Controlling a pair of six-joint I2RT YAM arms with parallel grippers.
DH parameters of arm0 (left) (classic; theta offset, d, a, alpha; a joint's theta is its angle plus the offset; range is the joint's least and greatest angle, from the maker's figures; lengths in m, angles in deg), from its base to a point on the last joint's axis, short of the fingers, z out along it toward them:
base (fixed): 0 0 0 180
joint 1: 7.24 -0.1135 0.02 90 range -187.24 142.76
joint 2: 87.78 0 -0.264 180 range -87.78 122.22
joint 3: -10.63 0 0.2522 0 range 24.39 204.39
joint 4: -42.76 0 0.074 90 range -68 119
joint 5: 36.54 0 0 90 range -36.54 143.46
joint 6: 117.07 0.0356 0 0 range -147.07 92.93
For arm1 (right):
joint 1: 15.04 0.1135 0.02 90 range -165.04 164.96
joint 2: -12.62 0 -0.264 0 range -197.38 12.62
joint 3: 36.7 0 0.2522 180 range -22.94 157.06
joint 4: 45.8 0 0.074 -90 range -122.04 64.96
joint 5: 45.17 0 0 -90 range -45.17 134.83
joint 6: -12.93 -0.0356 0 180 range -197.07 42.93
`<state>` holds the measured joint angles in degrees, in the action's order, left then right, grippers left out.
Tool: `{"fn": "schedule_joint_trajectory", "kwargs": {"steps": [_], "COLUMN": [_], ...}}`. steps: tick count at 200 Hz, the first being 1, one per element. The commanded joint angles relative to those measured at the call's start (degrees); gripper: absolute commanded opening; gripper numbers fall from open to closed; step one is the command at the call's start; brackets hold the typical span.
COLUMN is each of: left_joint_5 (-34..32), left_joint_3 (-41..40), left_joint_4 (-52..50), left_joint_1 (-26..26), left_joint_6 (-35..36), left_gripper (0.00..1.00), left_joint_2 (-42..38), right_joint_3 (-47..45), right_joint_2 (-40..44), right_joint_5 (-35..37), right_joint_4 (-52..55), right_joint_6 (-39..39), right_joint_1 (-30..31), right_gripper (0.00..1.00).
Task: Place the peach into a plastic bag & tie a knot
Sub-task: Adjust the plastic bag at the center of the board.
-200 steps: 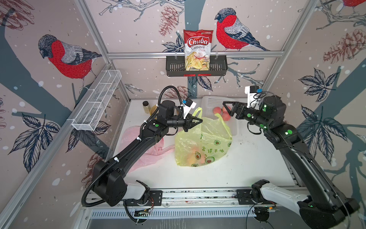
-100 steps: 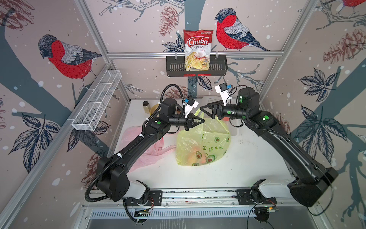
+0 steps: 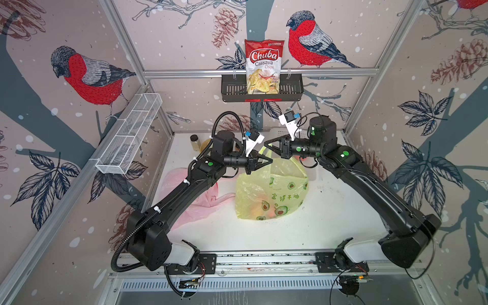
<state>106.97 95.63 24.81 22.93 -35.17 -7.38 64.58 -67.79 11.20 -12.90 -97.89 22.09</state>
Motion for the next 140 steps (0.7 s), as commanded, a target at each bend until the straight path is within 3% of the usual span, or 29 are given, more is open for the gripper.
{"fn": "schedule_joint_trajectory", "kwargs": {"steps": [1,36,53,79,120,129,140], "left_joint_5": [-6.3,-23.5,-28.4,-30.4,-33.9,-34.8,-35.7], "left_joint_3": [-0.6,-11.3,-15.8,-16.4,-15.3,-15.6,-16.0], "left_joint_4": [0.8,10.2,13.7,14.7,18.8,20.2,21.1], "left_joint_1": [-0.1,1.2,2.4,3.3,6.9,7.7,8.3], "left_joint_6": [-0.7,-5.7,-5.3,-4.3,-5.3,-6.0,-6.6], "left_gripper": [0.39,0.65,0.69,0.72,0.67,0.61,0.45], "left_joint_2": [-2.2,-14.4,-18.9,-20.1,-16.8,-16.0,-14.9], "right_joint_3": [0.2,-1.5,-0.7,1.0,1.4,0.9,0.4], "right_joint_2": [0.0,2.0,1.8,0.5,-0.3,0.0,0.3], "right_joint_5": [2.2,12.2,14.9,16.1,19.5,20.2,20.6], "right_joint_4": [-4.5,-6.3,-6.2,-5.4,-5.6,-6.1,-7.0], "right_joint_6": [-3.4,-7.1,-8.1,-8.7,-10.5,-11.3,-11.6], "right_joint_1": [0.8,4.7,6.9,8.8,10.3,10.4,10.6], "right_gripper": [0.00,0.00,0.00,0.00,0.00,0.00,0.00]}}
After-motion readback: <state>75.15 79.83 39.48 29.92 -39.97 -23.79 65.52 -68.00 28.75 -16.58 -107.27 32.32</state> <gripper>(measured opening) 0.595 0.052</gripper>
